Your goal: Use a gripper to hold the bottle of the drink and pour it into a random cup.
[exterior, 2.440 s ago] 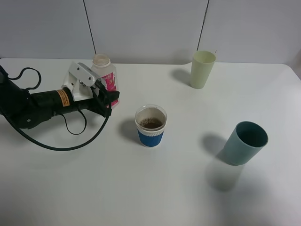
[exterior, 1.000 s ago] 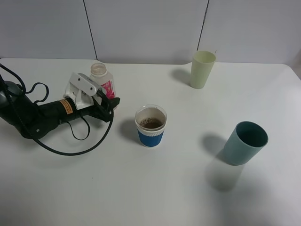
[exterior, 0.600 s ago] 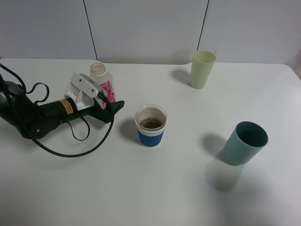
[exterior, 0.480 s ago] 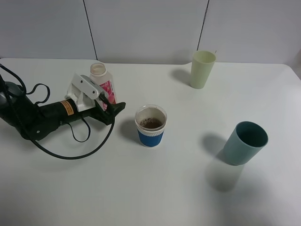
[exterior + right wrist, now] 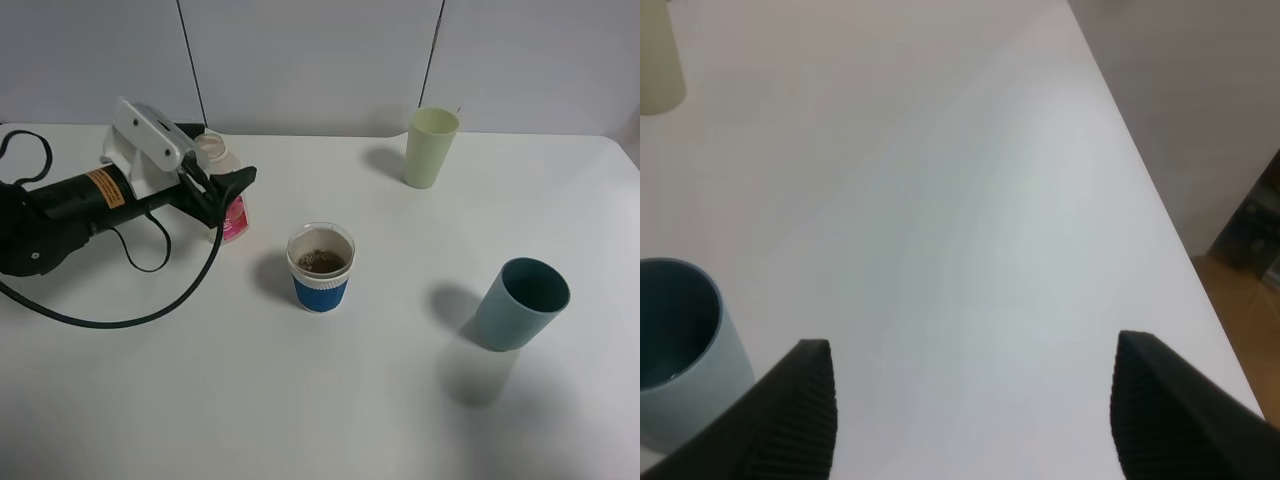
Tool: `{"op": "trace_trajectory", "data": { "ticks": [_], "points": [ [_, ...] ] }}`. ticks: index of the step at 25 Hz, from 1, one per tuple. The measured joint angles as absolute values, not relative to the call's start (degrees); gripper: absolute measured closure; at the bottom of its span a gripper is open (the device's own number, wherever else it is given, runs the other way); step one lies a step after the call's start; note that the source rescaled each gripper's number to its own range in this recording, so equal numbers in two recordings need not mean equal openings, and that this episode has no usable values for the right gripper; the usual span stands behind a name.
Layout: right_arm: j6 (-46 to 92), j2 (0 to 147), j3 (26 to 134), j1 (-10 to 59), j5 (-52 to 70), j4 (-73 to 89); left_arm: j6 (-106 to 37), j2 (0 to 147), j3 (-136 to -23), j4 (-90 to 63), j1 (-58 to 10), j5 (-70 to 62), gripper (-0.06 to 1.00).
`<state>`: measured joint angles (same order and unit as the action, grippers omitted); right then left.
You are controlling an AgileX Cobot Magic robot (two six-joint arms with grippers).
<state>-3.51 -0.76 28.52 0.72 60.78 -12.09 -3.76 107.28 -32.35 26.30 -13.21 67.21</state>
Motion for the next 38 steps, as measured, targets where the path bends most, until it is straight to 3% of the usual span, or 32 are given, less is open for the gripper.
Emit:
{"op": "trace_trajectory", "data": {
  "ticks": [10, 16, 38],
  "points": [
    [-3.51, -0.76, 28.52, 0.72, 60.78, -12.09, -3.26, 88.28, -32.14, 21.51, -14.65, 56.93, 0.15],
    [-3.51, -0.76, 28.52, 0.72, 60.78, -12.09, -3.93, 75.27, -32.14, 14.01, -16.57, 44.44, 0.15],
    [-3.51, -0.76, 28.52, 0.72, 60.78, -12.09, 6.28, 24.14, -32.14, 13.37, -16.62, -7.21, 0.15]
  ]
}}
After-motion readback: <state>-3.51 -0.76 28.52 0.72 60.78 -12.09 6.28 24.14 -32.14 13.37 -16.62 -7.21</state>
